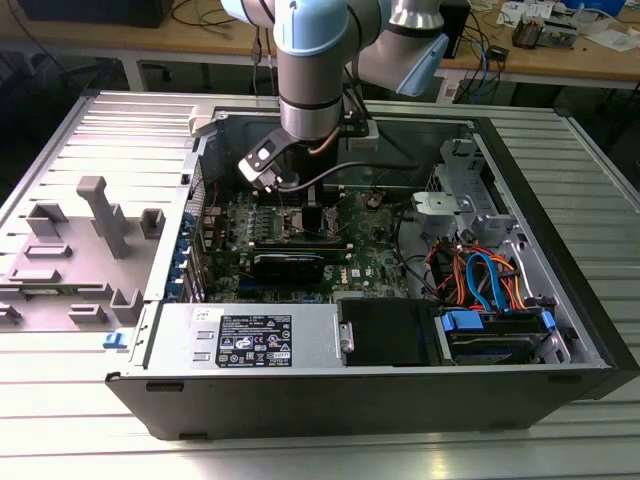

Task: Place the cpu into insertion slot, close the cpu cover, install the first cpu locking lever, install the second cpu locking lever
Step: 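Place the cpu into insertion slot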

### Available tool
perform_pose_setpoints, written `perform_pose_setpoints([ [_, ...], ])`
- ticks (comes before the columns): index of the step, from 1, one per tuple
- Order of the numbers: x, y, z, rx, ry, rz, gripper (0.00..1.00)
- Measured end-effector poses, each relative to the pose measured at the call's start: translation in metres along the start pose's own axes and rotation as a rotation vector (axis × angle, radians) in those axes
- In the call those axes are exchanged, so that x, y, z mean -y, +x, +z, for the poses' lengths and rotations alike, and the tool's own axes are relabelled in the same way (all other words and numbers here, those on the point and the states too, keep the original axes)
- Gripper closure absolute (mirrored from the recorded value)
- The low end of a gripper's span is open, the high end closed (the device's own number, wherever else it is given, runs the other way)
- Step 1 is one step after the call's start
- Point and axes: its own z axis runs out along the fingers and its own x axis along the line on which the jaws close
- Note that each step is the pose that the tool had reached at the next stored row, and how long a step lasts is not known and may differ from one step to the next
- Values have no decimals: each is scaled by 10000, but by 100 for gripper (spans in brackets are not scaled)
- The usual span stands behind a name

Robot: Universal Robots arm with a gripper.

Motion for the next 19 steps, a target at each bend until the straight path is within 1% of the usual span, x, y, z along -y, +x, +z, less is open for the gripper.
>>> perform_pose_setpoints([
  [3,-2,0,-24,0,0,-1,39],
  [7,-6,-1,-75,3,1,-2,39],
  [8,-7,-1,-82,5,1,-1,40],
  [10,-10,-2,-117,31,1,-3,65],
  [11,-11,-2,-126,39,1,-3,71],
  [12,-11,-1,-130,42,1,-3,71],
  [15,-12,-2,-137,54,0,-4,89],
  [19,-12,-2,-138,64,1,-4,89],
])
